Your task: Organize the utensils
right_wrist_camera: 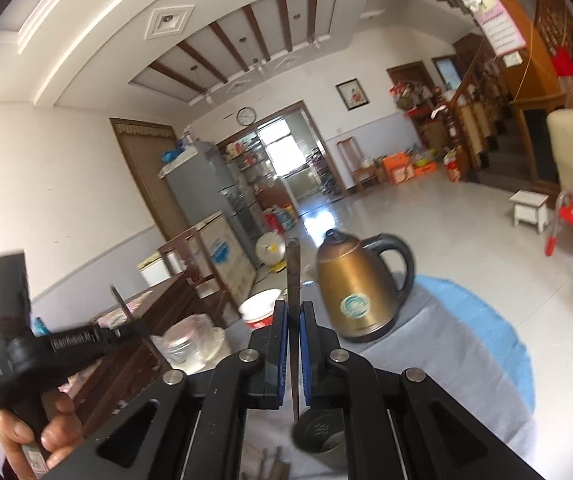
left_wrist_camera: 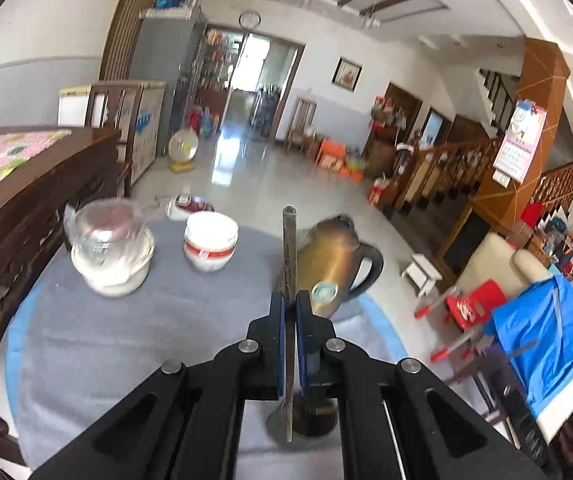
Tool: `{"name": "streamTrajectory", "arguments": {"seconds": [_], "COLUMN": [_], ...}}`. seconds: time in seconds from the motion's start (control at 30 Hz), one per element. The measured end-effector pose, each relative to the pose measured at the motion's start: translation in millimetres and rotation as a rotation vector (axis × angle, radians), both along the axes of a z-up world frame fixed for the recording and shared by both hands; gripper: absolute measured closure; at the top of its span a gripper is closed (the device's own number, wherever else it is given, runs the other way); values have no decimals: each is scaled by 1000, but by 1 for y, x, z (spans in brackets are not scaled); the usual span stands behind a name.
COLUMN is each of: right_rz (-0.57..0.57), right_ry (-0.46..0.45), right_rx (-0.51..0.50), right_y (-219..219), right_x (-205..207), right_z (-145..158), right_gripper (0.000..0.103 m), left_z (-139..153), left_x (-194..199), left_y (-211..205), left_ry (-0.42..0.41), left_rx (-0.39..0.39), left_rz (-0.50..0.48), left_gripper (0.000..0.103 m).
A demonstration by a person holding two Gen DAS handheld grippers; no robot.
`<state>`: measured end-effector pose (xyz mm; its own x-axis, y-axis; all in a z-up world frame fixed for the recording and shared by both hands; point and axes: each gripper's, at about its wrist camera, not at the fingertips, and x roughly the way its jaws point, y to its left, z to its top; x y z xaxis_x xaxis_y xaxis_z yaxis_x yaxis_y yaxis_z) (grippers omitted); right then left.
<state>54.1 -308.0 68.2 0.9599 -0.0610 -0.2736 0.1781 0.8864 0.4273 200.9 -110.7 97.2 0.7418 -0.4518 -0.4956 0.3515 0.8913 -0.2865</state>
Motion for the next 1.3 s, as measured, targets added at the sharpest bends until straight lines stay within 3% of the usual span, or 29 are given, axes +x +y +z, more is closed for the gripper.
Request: {"name": "streamTrajectory", "arguments": {"seconds": [0.17, 0.37, 0.47, 0.53, 0.6, 0.67, 0.7, 0.77, 0.83, 1.13, 1.3], "right_rz": [0, 31, 50, 66, 74, 83, 85, 78, 58, 79, 116], "right_ry": [84, 176, 207, 222, 218, 194, 171, 132, 70, 66, 93], "right_rx": [13, 53, 129, 197, 243, 276, 292, 303, 290, 126, 98], "right_y": [-5, -5, -11, -17, -21, -23, -24, -23, -18, 23, 50], "right_x": [11, 19, 16, 14, 10, 0, -8, -21, -40, -88, -100], "right_z": [-25, -54, -68, -75, -84, -89, -90, -90, -87, -80, -85], "right_gripper": [97, 96, 93, 92, 89, 76, 69, 29, 29, 31, 31], "left_z": [-25, -83, -92, -94, -93, -92, -93, -97, -103, -141, -143], "left_x": [10, 20, 16, 5, -11, -29, -34, -53, -66, -120, -147], "left_y": [-32, -55, -50, -42, -34, -23, -18, -5, 8, 66, 77], "left_ry": [-47, 34, 88, 91, 69, 44, 32, 3, 16, 151, 134], "left_rx": [19, 122, 126, 127, 157, 196, 213, 293, 337, 436, 486], "left_rz": [52, 43, 22, 18, 22, 32, 41, 75, 88, 146, 161], "left_gripper": [98, 97, 97, 92, 69, 55, 54, 49, 44, 44, 44]}}
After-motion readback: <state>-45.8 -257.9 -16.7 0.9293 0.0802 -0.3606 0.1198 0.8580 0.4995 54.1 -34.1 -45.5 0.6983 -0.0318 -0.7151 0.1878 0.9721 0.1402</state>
